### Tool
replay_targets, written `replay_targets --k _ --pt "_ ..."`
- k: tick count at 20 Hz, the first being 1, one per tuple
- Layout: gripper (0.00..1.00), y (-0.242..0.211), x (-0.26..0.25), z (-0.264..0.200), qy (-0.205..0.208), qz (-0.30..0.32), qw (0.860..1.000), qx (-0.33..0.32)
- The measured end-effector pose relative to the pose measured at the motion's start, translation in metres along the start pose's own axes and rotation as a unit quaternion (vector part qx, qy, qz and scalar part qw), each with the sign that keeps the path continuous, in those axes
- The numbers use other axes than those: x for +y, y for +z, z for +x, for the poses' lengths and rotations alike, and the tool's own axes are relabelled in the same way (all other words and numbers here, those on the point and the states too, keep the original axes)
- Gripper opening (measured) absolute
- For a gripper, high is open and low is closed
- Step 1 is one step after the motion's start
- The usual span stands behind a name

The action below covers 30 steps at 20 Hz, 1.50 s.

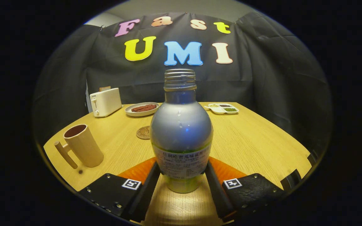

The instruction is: Take the bottle from table, then pour the juice into the cup, finally place the bottle on the coaster

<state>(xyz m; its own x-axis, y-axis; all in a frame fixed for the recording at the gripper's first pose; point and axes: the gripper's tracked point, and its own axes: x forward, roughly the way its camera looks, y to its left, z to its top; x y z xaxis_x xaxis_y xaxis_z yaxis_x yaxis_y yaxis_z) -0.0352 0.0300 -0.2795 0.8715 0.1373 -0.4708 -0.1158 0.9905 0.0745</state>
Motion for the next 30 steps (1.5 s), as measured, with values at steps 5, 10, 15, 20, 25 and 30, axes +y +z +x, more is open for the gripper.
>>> replay_targets --k 5,10,15,20,25,30 --pt "0.76 0.002 0.002 0.001 -0.003 -0.025 1.000 0.010" --pt "0.76 0.011 0.006 0.001 -0.001 -0.071 0.997 0.022" --pt "0.76 0.037 0.013 0.003 -0.007 -0.140 0.990 0.005" --pt "0.76 0.055 0.026 0.004 0.001 -0.232 0.973 -0.002" --pt "0.76 0.061 0.039 0.007 0.006 -0.296 0.955 0.000" --pt "0.76 0.065 0.050 0.008 0.004 -0.382 0.924 0.000"
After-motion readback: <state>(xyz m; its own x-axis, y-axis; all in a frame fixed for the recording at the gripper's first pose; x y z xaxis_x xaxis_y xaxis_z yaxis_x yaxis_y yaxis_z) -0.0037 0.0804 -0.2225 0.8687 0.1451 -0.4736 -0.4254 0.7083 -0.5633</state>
